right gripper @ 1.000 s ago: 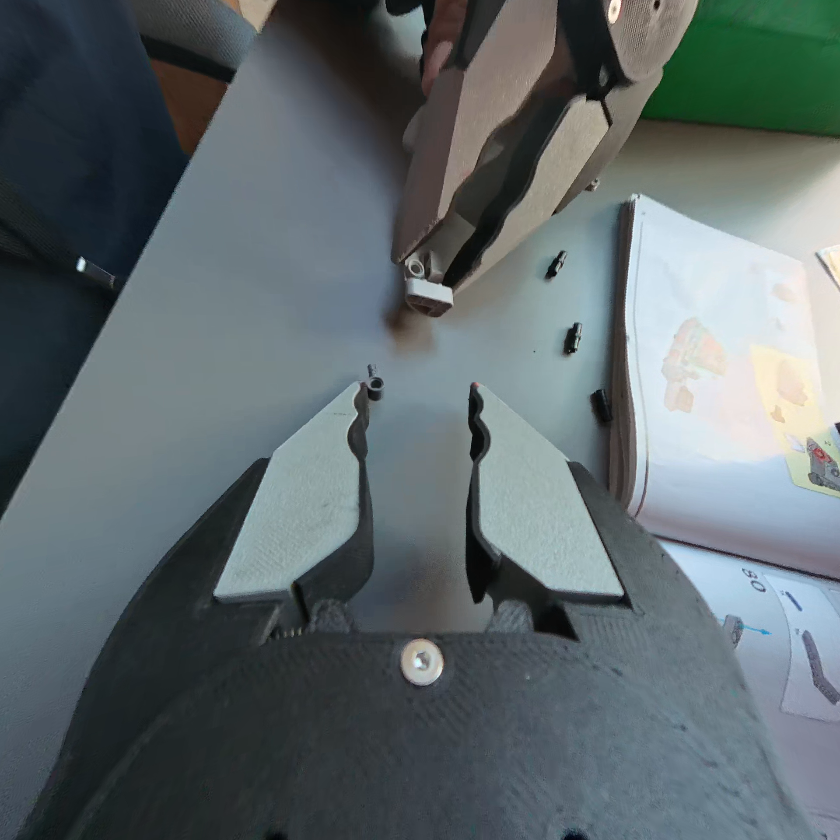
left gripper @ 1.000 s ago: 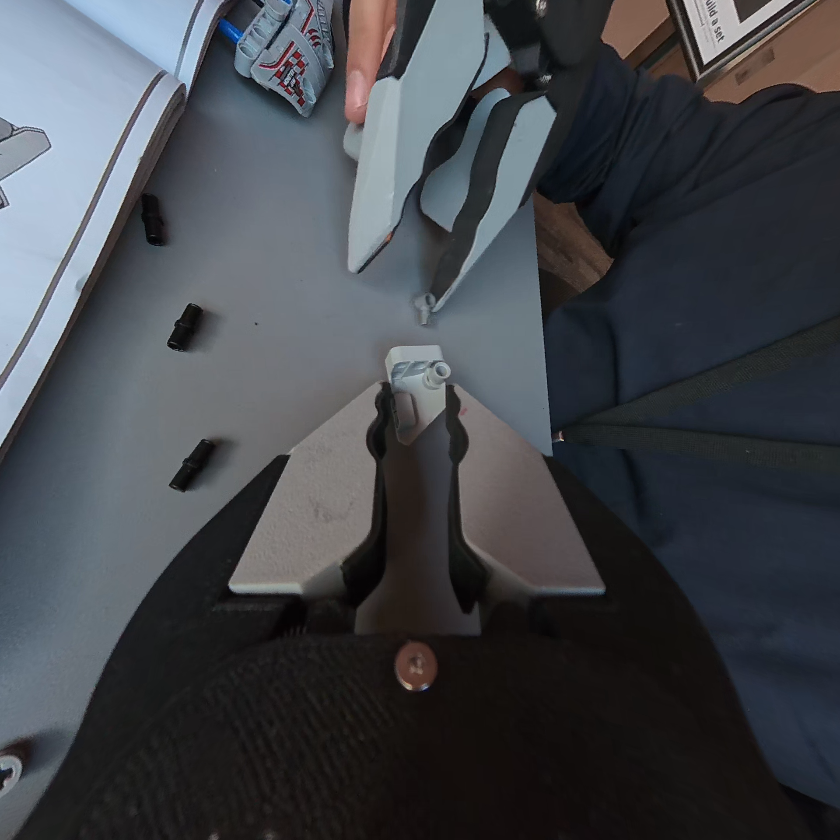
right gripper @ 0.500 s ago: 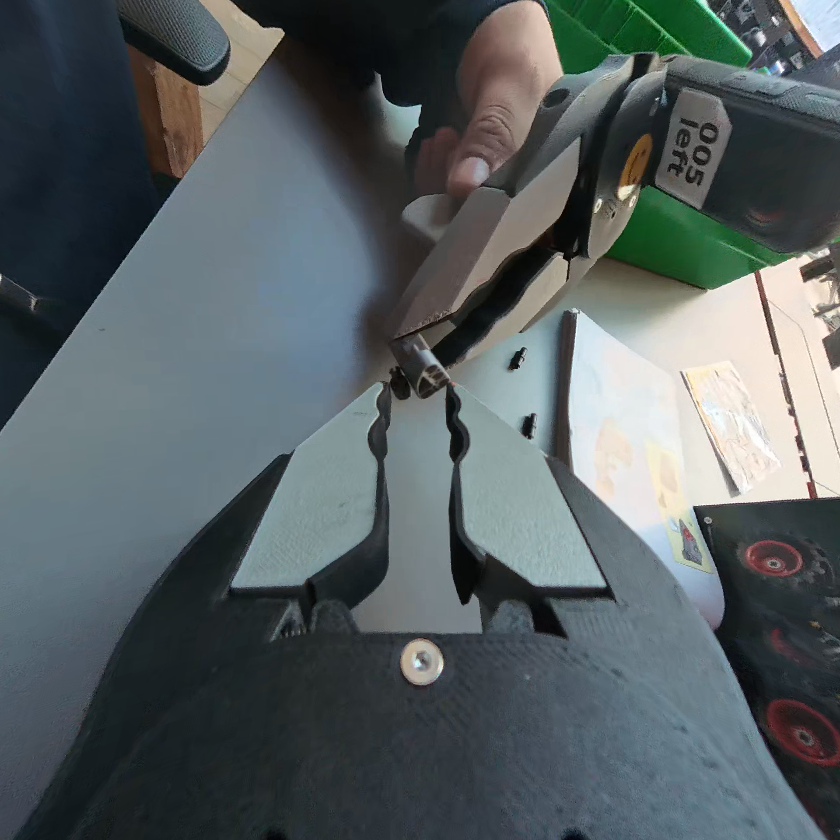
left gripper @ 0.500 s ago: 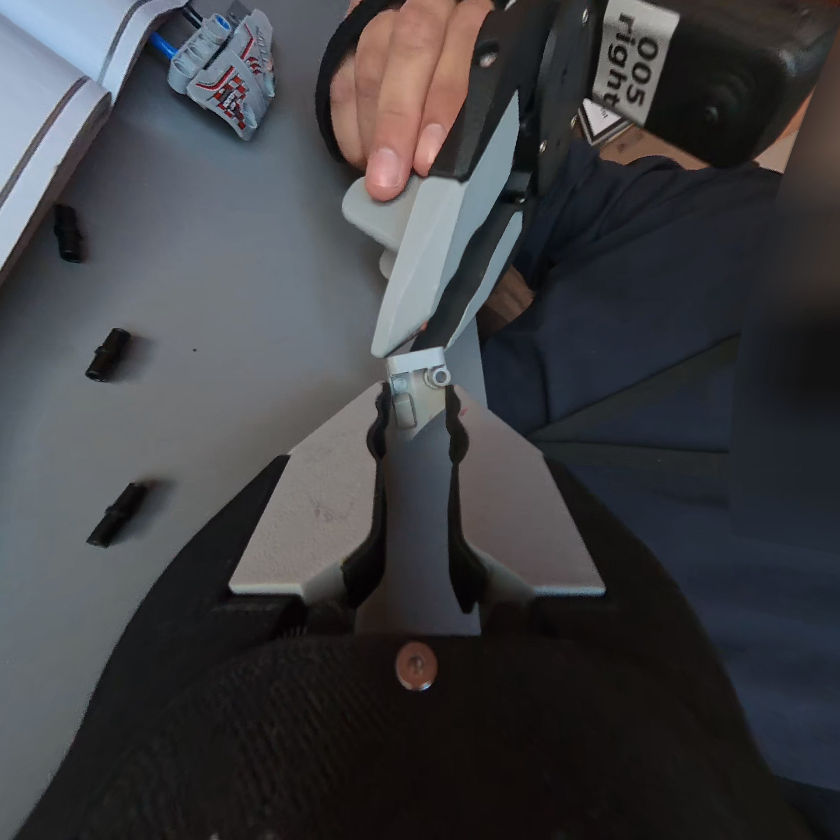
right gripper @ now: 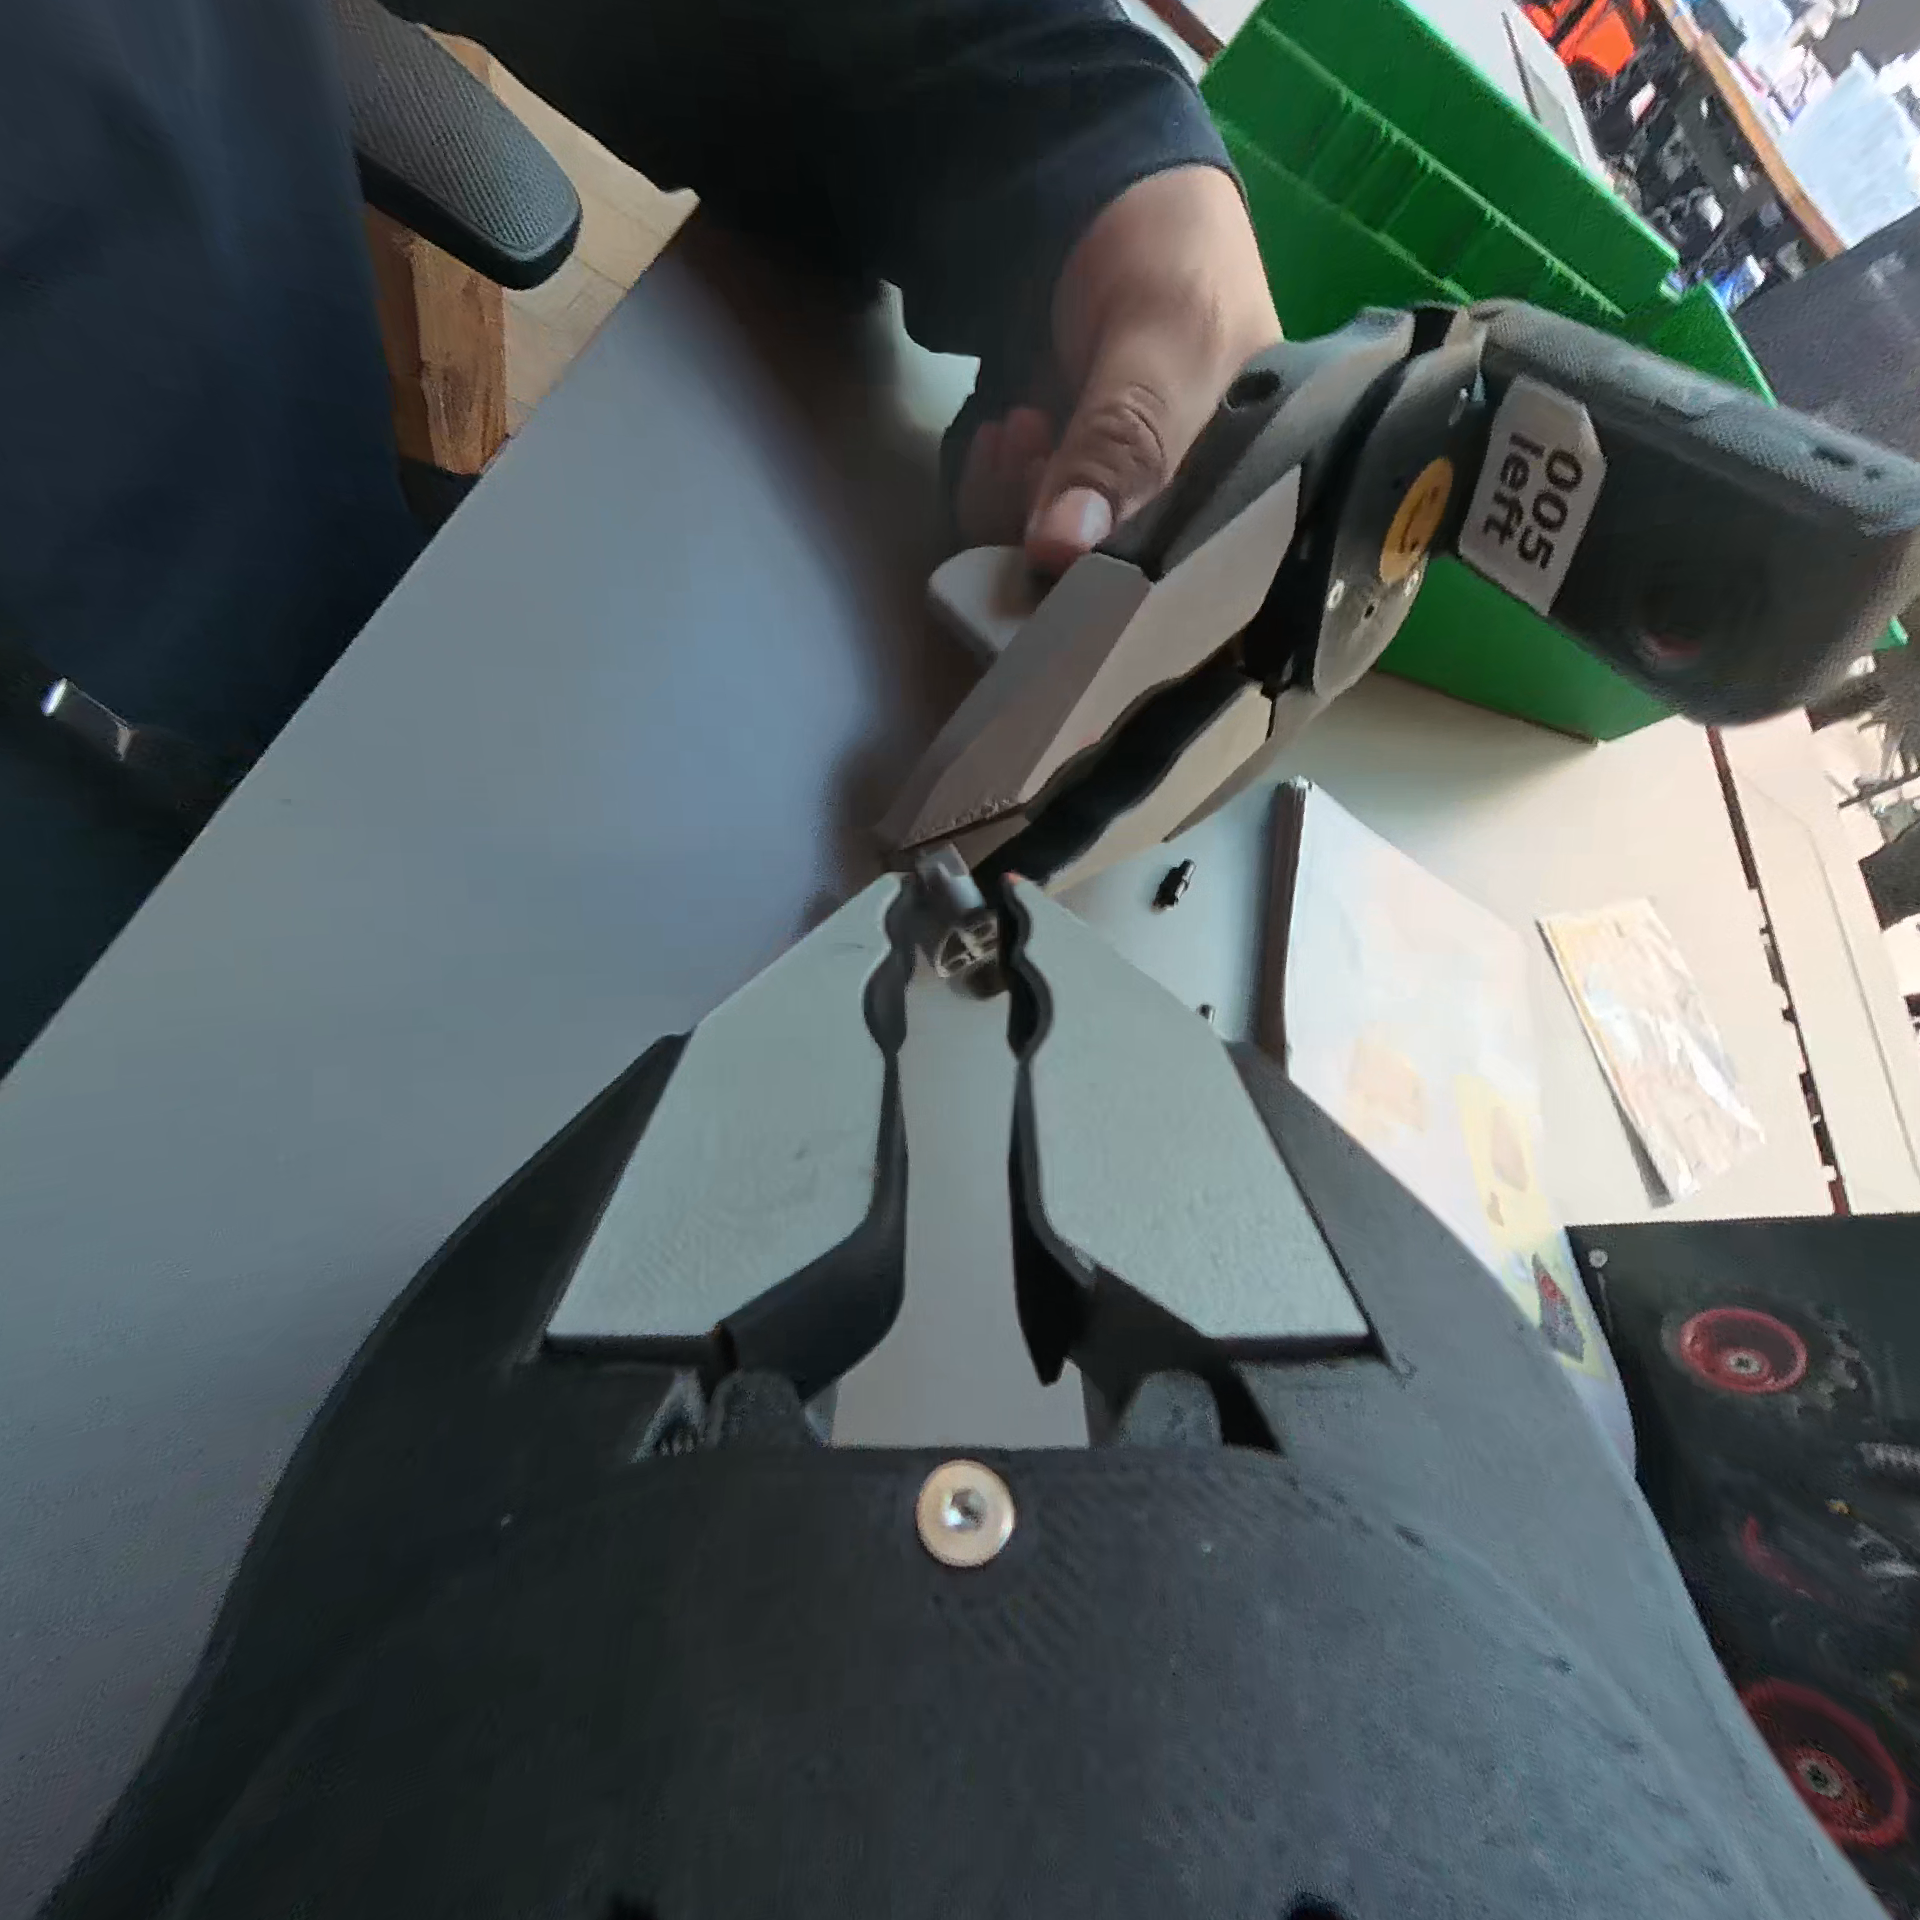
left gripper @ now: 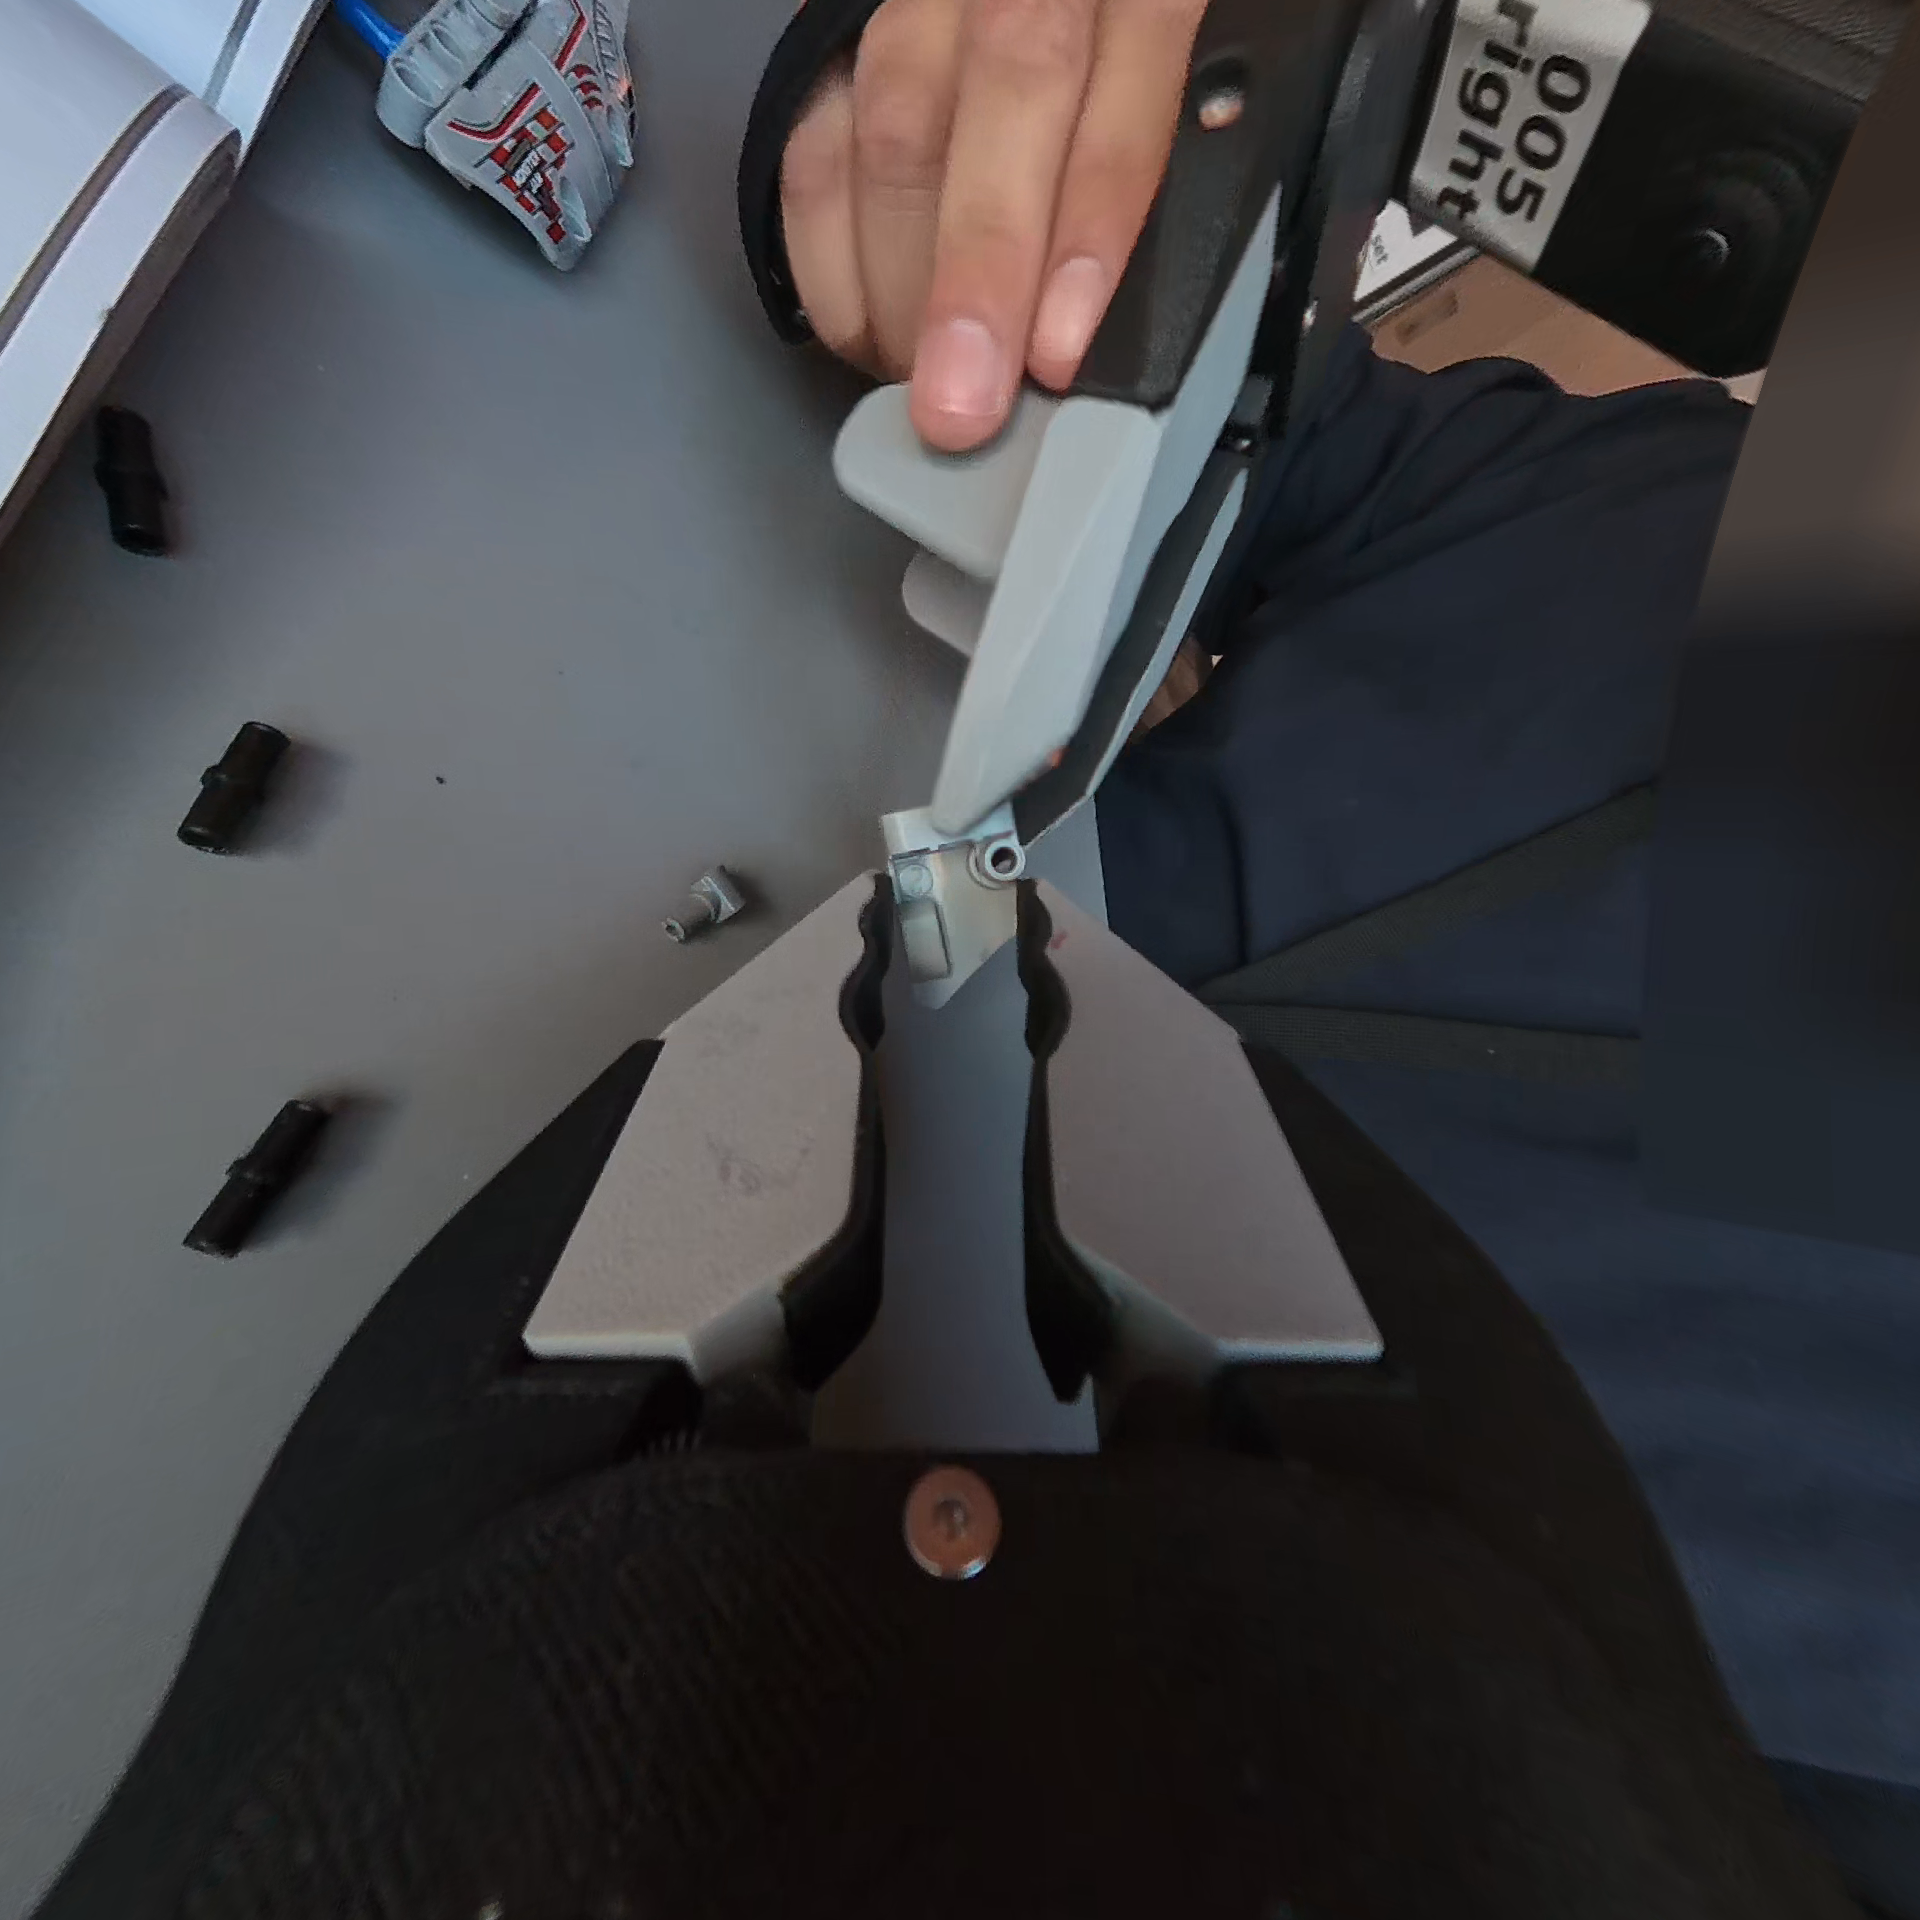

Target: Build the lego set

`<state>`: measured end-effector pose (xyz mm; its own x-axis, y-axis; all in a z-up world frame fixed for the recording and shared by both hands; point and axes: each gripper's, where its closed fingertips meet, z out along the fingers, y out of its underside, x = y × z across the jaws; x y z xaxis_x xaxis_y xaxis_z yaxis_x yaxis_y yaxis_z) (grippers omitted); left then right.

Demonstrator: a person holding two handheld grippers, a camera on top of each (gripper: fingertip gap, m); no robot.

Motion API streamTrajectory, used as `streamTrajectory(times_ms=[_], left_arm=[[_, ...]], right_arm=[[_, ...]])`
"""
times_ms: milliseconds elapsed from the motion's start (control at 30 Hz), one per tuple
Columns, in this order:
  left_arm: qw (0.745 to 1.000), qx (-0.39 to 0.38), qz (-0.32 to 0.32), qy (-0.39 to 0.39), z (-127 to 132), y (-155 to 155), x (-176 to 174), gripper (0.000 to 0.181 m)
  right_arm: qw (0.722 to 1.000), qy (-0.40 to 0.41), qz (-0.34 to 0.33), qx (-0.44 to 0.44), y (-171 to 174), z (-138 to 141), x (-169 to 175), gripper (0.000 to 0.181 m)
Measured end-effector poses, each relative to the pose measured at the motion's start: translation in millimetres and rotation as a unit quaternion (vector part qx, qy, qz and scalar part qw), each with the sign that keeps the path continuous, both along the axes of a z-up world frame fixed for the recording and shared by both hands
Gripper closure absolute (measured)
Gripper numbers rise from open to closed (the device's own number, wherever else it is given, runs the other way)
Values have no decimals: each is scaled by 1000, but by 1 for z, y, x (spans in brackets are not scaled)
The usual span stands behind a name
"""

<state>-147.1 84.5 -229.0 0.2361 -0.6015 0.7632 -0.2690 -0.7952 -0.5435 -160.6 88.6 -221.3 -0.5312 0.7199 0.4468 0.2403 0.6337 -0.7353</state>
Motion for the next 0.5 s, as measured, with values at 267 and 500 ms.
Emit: streamTrajectory(times_ms=[267, 500], left_arm=[[998, 41, 26, 36, -5, -2, -6, 155], [949, 234, 97, 188, -16, 6, -10, 154]], right_arm=[[998, -44, -47, -3, 12, -16, -3, 174], [990, -66, -61, -113, 8, -8, -9, 175]])
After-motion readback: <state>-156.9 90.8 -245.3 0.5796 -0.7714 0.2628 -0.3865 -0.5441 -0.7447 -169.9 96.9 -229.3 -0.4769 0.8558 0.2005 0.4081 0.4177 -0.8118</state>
